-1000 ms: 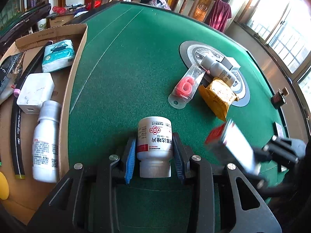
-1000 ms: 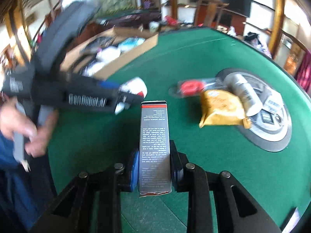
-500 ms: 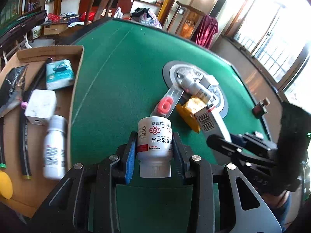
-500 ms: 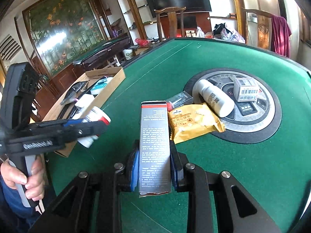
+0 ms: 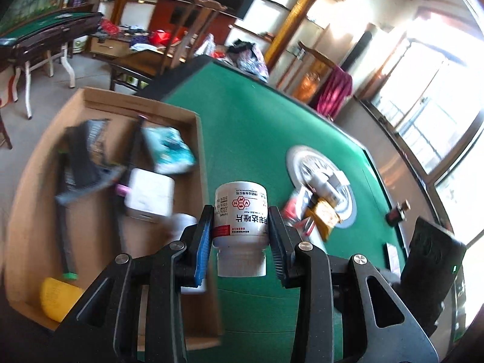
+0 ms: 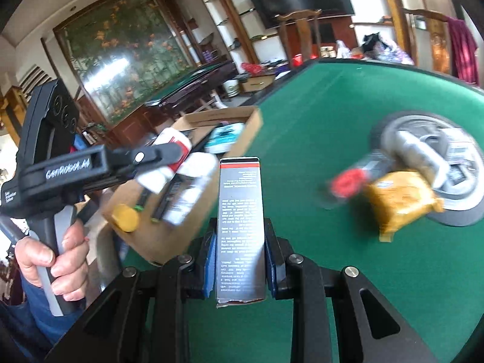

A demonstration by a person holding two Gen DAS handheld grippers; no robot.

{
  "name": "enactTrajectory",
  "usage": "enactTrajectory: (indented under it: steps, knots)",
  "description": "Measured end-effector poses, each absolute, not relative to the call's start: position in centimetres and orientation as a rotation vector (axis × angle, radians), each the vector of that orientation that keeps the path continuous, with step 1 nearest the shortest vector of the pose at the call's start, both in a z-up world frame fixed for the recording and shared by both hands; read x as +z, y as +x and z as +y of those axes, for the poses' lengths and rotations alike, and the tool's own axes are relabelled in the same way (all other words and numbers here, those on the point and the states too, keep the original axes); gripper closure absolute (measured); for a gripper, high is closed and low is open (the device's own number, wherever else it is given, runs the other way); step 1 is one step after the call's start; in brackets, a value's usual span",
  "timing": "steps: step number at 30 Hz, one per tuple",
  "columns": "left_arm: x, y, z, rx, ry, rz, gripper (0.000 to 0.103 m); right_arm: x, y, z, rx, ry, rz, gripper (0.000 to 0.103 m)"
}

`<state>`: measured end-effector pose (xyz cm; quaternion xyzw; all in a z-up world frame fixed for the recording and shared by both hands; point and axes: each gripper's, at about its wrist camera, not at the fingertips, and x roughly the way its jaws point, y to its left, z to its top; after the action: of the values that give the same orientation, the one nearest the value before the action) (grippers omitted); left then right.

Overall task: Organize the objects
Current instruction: 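Carry the pill bottle and grey box over the tray and open both grippers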

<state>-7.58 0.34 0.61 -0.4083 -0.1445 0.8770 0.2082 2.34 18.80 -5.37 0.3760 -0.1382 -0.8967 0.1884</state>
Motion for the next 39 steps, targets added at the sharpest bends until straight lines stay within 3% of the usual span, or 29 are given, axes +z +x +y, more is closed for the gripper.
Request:
enactTrajectory:
  steps: [14, 30, 39]
  knots:
    - [1.3, -11.5, -8.9, 2.563, -1.202, -0.449, 0.069, -5.5, -0.1, 11.1, -2.412, 1.117, -0.327, 0.077]
    - [-2.2, -20.0, -6.8, 2.529, -1.404, -0.319, 0.069, -7.3, -2.8, 7.4, -2.382, 1.211, -0.382, 0.077]
    - [-3.8, -21.5, -5.9, 2.485, -1.471, -0.287, 0.069, -7.6, -2.5, 4.9, -2.475, 1.212, -0.241, 0.077]
